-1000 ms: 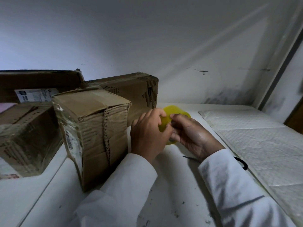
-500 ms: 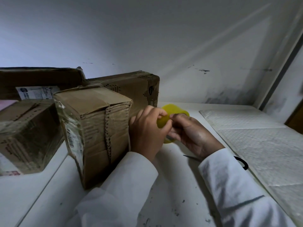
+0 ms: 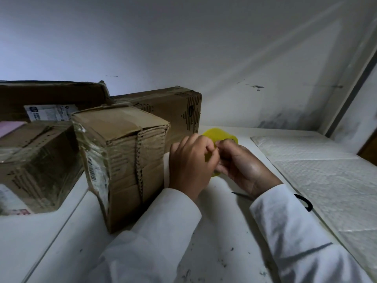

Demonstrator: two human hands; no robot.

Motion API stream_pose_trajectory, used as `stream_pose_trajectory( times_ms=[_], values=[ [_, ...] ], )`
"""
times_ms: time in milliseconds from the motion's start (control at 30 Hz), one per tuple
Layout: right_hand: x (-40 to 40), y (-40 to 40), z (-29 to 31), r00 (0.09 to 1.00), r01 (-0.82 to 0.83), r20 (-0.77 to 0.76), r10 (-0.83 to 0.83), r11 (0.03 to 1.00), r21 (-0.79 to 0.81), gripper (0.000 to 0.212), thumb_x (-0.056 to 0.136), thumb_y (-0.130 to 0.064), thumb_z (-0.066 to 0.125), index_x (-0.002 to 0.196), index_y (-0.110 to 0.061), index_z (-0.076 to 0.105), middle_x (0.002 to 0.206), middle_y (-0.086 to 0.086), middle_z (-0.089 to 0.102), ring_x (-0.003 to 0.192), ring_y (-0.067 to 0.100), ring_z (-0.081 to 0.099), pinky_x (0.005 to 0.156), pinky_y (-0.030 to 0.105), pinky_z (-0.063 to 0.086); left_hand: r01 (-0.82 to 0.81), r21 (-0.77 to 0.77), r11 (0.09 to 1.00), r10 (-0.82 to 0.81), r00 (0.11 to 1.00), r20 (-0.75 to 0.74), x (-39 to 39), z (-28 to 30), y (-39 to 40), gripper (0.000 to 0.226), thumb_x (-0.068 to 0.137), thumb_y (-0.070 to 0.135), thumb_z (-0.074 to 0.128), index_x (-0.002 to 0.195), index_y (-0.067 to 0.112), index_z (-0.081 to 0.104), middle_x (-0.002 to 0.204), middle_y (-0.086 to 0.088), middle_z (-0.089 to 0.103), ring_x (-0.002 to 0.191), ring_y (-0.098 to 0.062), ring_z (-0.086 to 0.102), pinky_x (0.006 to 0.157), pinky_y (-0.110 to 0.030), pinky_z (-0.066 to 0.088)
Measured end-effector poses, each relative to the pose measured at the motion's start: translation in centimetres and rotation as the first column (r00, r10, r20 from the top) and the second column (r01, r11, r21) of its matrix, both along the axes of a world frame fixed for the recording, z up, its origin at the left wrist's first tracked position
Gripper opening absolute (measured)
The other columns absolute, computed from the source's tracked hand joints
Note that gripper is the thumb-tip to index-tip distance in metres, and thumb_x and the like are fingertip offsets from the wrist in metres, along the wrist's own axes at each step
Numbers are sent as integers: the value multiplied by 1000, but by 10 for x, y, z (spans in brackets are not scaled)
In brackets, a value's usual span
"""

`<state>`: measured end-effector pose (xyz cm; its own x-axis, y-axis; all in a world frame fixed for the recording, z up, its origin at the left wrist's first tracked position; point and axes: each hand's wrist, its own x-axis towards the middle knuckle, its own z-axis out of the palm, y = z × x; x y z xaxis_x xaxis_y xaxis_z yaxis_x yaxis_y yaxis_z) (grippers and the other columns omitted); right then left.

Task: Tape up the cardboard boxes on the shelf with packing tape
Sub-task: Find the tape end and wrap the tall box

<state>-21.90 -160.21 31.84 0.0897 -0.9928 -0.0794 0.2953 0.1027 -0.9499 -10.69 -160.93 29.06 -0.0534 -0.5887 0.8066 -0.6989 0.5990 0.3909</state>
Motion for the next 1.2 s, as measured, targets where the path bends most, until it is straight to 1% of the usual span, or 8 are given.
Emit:
stream_pose_trajectory(
  times_ms=[133, 267, 367, 533, 733, 967, 1100, 1200],
  values=[
    [-1, -2, -1, 999, 33, 35, -34, 999, 24, 16, 93, -11, 48, 77, -9, 52, 62, 2, 49, 53, 10, 52, 47, 17, 49, -19, 51, 999, 20, 1000, -14, 3, -1, -2, 30, 76, 38, 48, 92, 18, 65, 87, 0, 60, 77, -23, 60, 69, -30, 38],
    [-2, -1, 0, 1000, 19, 12, -19, 999, 28, 18, 93, -15, 51, 76, -11, 50, 67, 4, 48, 56, 11, 52, 50, 19, 51, -72, 15, 997, 71, 997, 37, 4, 0, -2, 31, 78, 39, 49, 91, 20, 69, 90, 1, 64, 82, -23, 60, 70, -30, 37],
    [-4, 5, 5, 977, 119, -180, -112, 993, 25, 30, 91, -34, 56, 74, -10, 57, 68, 8, 62, 59, 16, 61, 58, 24, 57, -88, -7, 996, 88, 995, 36, 6, -1, -4, 28, 79, 40, 51, 87, 21, 70, 87, 2, 65, 79, -23, 60, 70, -31, 38],
    [-30, -3, -1, 678, 571, -324, -660, 750, -332, 47, 89, -49, 51, 56, -15, 51, 51, -1, 56, 51, 15, 53, 66, 35, 49, 21, 47, 999, -20, 1000, -21, 8, 1, -6, 30, 79, 44, 54, 87, 19, 69, 87, 3, 64, 73, -19, 59, 70, -32, 45],
    [-24, -10, -11, 692, 300, -429, -581, 772, -561, 13, 95, -31, 51, 98, -29, 64, 105, -9, 59, 103, 4, 53, 86, 13, 38, 242, 60, 968, -234, 966, -109, 8, 4, -7, 29, 75, 44, 57, 81, 18, 67, 84, 7, 57, 65, -11, 50, 60, -36, 50],
    [-25, -15, -16, 778, 209, -428, -460, 832, -513, 18, 84, -33, 63, 96, -27, 52, 93, -10, 55, 92, 12, 53, 79, 25, 44, 239, 65, 969, -231, 967, -111, 10, 1, -6, 27, 78, 40, 54, 87, 17, 65, 84, 9, 52, 69, -13, 53, 59, -36, 52],
    [-27, -16, -14, 719, 221, -502, -481, 842, -491, 32, 64, -53, 51, 94, -41, 55, 105, -11, 52, 111, 21, 49, 97, 39, 43, 186, 116, 976, -169, 976, -136, 10, 0, -5, 35, 75, 50, 53, 90, 21, 65, 82, 11, 51, 70, -12, 51, 61, -36, 51],
    [-27, -14, -13, 730, 209, -512, -453, 861, -464, 24, 66, -48, 48, 87, -41, 57, 104, -10, 49, 115, 24, 46, 101, 44, 40, 176, 144, 974, -158, 979, -132, 10, 2, -6, 24, 75, 44, 60, 84, 23, 65, 79, 12, 53, 73, -14, 51, 65, -40, 49]
  ],
)
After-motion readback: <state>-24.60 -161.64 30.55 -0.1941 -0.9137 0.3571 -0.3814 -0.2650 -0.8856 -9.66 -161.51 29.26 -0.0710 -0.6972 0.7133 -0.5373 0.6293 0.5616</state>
